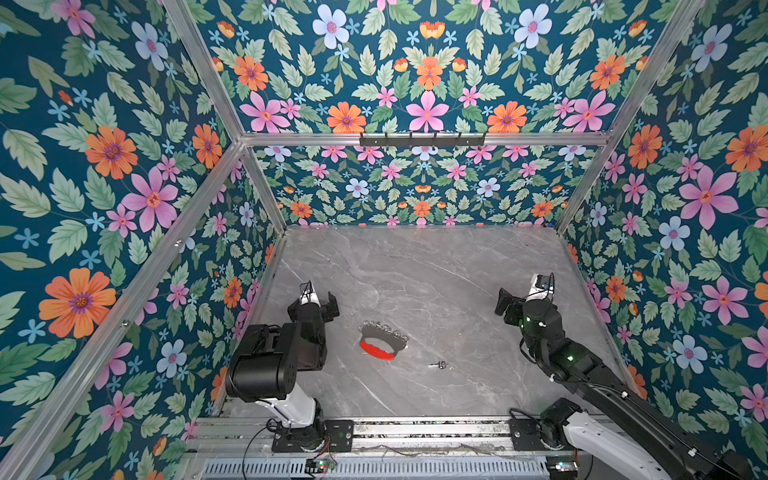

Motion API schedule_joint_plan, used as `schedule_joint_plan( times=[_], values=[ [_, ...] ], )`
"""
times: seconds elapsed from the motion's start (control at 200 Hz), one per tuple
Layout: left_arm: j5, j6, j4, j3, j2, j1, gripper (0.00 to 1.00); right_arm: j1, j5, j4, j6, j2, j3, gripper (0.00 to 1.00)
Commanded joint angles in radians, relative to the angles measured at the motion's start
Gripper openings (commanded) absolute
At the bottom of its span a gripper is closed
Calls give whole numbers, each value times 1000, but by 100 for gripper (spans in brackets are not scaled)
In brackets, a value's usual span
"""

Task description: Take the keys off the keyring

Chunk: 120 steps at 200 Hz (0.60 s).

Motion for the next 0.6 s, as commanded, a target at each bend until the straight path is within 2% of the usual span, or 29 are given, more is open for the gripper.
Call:
schedule_joint_plan(
  times=[0.0,0.135,0.32,0.515,0.595],
  values=[
    [-23,2,183,-2,3,-1,100,-31,-6,131,-128,26,-1,99],
    [-47,11,191,-1,9,-12,100,-161,-123,177,-164,46,-9,99],
    [-42,11,188,-1,7,-12,100,-323,-149,384,-299,63,-115,99],
    [-42,11,185,0,6,-12,100,-456,-239,427,-288,209,-138,99],
    [-43,11,185,0,7,-13,100,-493,-326,522,-267,275,-161,99]
  ],
)
